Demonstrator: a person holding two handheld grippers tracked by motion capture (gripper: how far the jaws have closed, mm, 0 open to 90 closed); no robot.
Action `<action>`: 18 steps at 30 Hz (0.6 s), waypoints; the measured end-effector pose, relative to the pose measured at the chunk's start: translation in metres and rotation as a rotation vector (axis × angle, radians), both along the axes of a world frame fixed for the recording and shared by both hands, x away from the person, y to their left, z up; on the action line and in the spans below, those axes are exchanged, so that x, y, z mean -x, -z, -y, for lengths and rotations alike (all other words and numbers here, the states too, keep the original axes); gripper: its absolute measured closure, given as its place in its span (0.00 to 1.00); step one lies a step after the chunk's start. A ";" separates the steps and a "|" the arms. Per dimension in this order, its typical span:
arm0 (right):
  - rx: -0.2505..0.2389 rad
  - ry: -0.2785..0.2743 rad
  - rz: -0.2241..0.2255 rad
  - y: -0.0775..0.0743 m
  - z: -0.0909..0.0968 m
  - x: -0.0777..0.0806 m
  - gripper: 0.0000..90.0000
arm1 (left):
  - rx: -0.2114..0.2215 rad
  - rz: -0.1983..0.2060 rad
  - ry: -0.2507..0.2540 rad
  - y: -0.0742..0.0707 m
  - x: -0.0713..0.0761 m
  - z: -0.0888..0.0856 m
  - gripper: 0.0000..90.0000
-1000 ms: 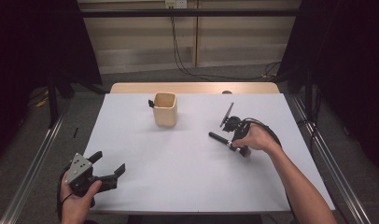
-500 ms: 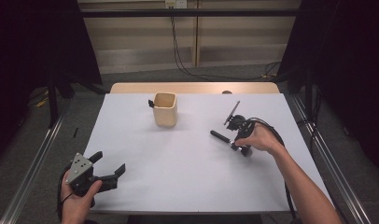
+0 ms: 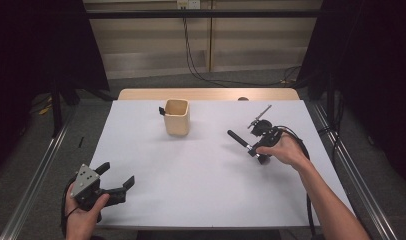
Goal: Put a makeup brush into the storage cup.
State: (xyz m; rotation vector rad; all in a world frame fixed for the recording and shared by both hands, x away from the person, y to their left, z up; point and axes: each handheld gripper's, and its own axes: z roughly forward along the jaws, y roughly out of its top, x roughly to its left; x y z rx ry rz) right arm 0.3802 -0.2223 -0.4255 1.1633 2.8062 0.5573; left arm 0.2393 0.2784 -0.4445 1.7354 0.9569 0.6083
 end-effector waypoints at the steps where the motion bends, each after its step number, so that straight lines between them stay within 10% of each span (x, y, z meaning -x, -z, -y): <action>1: -0.005 -0.001 0.007 -0.001 0.001 0.001 0.80 | 0.000 0.000 0.001 0.000 0.000 0.000 0.04; 18: -0.191 0.065 0.166 -0.003 0.018 0.020 0.80 | 0.008 0.004 0.003 -0.002 0.000 -0.001 0.04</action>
